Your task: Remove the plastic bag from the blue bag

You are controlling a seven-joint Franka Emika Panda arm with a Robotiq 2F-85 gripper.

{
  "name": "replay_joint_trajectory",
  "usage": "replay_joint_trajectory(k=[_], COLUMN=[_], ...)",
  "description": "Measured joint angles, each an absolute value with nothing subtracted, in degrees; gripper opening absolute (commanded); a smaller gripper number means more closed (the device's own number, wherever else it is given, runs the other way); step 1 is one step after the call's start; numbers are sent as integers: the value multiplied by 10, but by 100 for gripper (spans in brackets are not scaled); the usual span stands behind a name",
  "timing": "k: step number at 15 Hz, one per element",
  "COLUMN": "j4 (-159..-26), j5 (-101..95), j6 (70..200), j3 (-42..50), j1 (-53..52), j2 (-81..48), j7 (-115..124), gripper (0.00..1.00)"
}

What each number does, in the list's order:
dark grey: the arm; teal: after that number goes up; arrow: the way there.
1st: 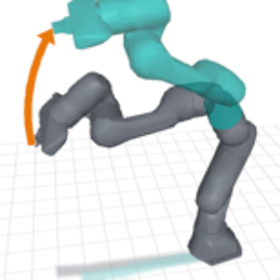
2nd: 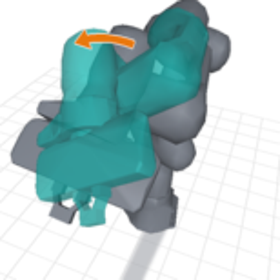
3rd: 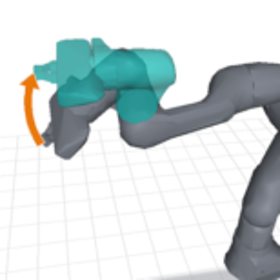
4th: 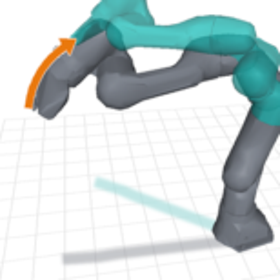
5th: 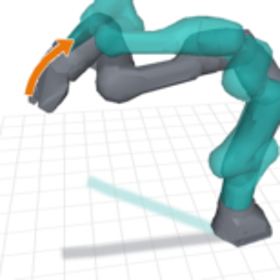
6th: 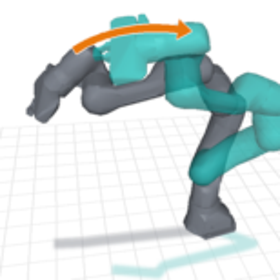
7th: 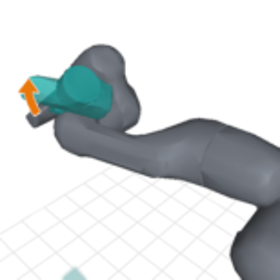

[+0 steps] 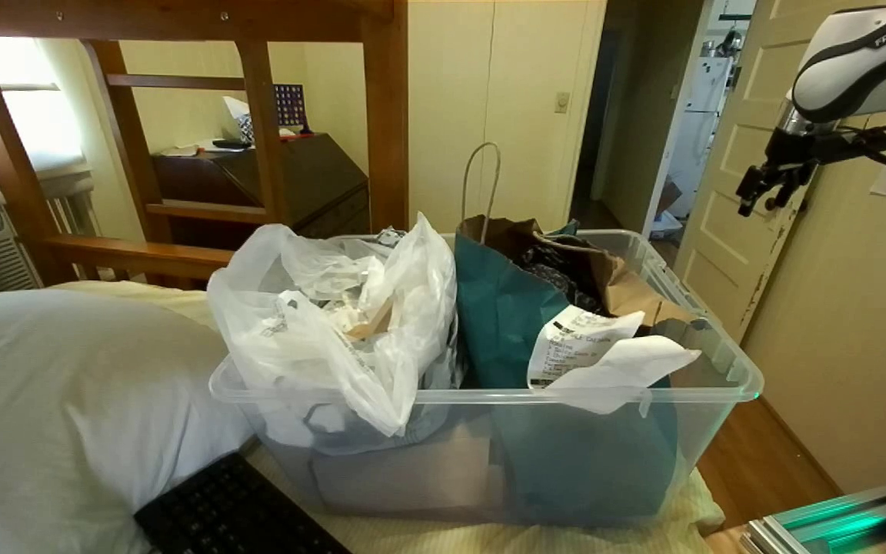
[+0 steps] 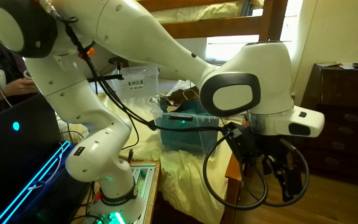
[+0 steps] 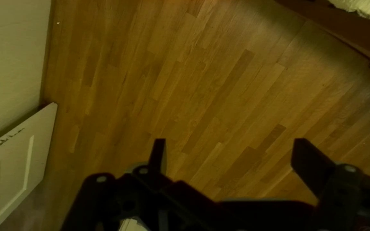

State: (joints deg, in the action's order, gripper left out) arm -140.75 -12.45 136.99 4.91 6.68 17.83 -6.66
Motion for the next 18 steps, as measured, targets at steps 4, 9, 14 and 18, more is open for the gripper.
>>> replay_joint_trajectory(k=[4, 9, 14, 18], j4=[-1406, -1386, -1359, -1330], j5=[-111, -14, 46, 104], j6=[1365, 1294, 1264, 1186], j3=[12, -36, -54, -56], j1=[22, -67, -139, -191], j2=[199, 239, 262, 268], j7=[-52, -43, -63, -127], gripper=[100, 100, 100, 100])
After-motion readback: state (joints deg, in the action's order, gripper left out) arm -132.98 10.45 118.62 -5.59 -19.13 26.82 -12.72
